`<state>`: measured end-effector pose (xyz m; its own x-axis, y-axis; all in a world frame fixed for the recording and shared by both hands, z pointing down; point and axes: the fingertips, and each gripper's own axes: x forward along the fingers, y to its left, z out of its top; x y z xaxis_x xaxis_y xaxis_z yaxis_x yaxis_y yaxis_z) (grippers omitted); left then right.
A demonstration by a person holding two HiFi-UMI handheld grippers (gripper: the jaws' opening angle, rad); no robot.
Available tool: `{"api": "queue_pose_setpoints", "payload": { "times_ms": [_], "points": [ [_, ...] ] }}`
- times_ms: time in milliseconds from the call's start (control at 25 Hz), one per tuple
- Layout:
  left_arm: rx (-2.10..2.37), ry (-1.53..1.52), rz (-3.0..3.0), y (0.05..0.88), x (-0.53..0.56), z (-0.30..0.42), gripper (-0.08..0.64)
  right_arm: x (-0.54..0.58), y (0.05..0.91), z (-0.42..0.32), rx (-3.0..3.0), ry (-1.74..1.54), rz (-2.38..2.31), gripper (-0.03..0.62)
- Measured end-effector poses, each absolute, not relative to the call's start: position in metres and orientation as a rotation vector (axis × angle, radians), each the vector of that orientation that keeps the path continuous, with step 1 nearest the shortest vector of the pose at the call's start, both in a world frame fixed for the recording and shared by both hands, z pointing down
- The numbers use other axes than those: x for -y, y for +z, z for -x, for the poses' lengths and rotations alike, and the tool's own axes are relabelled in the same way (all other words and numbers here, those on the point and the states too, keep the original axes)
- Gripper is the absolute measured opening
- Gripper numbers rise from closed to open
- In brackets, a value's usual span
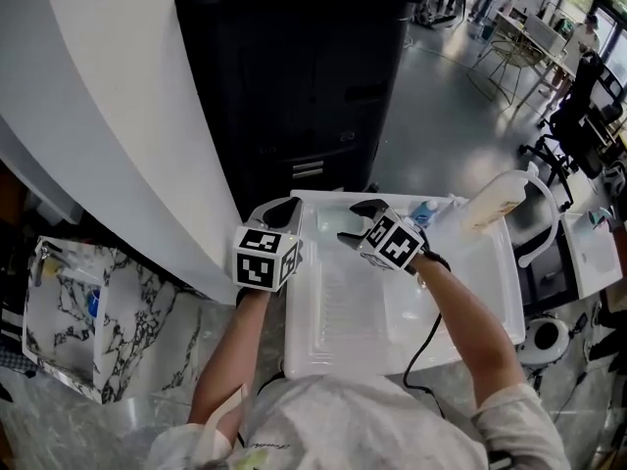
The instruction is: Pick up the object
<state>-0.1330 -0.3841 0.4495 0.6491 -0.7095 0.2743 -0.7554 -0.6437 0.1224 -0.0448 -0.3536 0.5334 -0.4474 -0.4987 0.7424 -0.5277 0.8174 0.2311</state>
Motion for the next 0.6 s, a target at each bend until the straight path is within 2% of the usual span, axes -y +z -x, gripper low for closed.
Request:
{"api": "queue_pose_setpoints", "payload": {
  "times_ms": [600],
  "points": [
    [1.201,0.327,-2.62,0.463,0.381,0.146,0.006,0.353,0.587,0.045,1.989,0.071,-0.582,0.24]
  ]
}}
